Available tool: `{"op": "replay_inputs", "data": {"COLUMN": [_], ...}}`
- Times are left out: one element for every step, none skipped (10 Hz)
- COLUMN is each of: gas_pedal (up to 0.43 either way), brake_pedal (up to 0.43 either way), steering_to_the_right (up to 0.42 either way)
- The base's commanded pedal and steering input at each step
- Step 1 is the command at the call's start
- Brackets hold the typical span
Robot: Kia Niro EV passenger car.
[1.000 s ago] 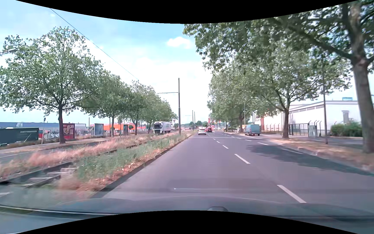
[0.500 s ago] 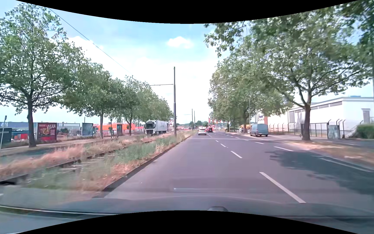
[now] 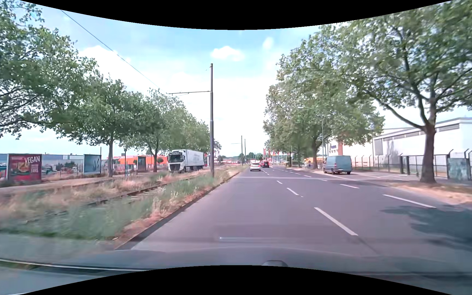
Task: Follow the waypoints while adhering to traffic rules and regulations
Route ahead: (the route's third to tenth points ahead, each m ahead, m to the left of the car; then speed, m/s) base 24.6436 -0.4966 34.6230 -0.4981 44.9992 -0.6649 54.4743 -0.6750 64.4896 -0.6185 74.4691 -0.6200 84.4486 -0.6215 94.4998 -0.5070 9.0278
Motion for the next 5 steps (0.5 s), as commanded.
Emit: {"op": "replay_inputs", "data": {"gas_pedal": [0.028,0.028,0.028,0.028,0.008], "brake_pedal": [0.000,0.000,0.000,0.000,0.000], "steering_to_the_right": [-0.005,-0.004,-0.004,-0.004,-0.004]}}
